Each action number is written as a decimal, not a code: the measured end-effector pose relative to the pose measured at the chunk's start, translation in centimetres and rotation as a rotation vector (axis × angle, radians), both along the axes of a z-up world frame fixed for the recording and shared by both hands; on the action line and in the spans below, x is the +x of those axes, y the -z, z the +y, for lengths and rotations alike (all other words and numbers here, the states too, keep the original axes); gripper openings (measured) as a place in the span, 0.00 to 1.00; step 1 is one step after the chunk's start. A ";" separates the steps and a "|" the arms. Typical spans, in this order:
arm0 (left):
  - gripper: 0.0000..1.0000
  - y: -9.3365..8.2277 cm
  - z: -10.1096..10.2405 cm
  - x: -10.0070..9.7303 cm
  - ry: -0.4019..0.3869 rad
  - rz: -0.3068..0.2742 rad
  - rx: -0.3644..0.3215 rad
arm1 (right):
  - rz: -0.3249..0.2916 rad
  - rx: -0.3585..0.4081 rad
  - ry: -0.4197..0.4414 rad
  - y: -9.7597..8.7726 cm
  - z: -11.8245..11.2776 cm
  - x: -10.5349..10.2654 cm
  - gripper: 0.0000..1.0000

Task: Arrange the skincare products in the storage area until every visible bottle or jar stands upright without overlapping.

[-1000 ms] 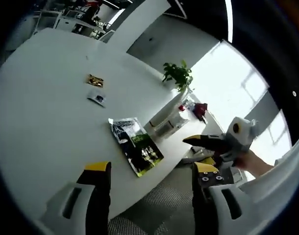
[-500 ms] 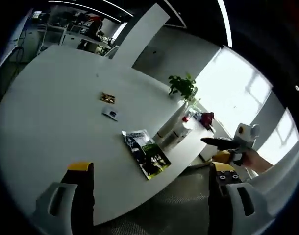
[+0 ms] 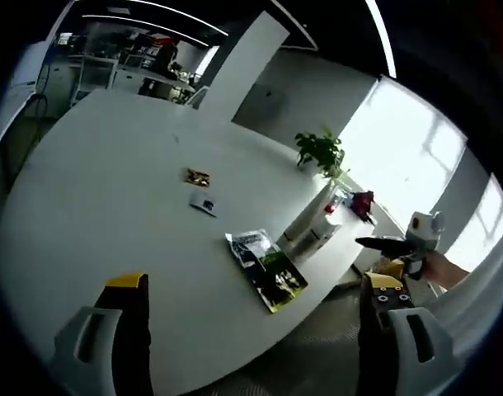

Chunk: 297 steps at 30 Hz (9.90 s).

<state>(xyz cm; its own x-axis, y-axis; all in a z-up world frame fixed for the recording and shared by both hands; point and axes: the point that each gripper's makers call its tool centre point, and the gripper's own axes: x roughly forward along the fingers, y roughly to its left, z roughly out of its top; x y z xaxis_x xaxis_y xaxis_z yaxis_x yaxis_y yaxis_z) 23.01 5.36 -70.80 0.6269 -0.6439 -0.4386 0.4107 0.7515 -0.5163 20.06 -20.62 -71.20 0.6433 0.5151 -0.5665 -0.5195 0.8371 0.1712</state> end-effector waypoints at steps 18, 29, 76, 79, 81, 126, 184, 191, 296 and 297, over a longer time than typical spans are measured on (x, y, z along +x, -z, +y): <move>0.99 3.4 -2.8 5.9 0.139 0.087 0.233 | -0.026 0.010 0.089 0.9 -2.3 2.5 0.99; 0.97 7.0 -5.7 13.1 0.151 0.161 0.390 | -0.012 -0.071 0.054 1.8 -1.8 2.1 0.94; 0.44 12.0 -7.6 22.4 0.323 0.214 0.798 | 0.000 0.001 0.113 1.6 -2.7 2.2 0.84; 0.44 11.4 -7.4 21.7 0.337 0.197 0.812 | 0.003 0.001 0.114 1.7 -2.8 2.2 0.84; 0.44 11.4 -7.3 21.8 0.348 0.184 0.817 | 0.006 0.003 0.113 1.7 -2.8 2.1 0.84; 0.44 11.7 -4.4 2.9 1.006 0.043 0.964 | 0.059 -0.149 0.006 3.6 -2.1 1.1 0.85; 0.52 10.8 -6.3 1.8 0.934 0.065 0.758 | 0.082 -0.191 -0.005 4.4 -2.3 1.0 0.85; 0.60 9.8 -5.6 2.3 0.742 0.120 0.610 | 0.086 -0.198 -0.020 4.5 -2.1 0.9 0.85; 0.95 8.5 -6.3 18.4 0.123 0.255 0.548 | 0.117 -0.127 0.003 4.3 -1.8 0.4 0.79; 0.93 8.7 -6.4 18.7 0.124 0.261 0.553 | 0.118 -0.126 0.004 4.4 -1.8 0.5 0.79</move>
<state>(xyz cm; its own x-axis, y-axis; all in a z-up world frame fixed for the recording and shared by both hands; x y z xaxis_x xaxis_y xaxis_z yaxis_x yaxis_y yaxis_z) 41.75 -1.01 -79.45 0.3895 -0.3389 -0.8564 0.4248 0.8911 -0.1595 20.53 -22.44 -75.58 0.5704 0.4329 -0.6980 -0.4987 0.8578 0.1245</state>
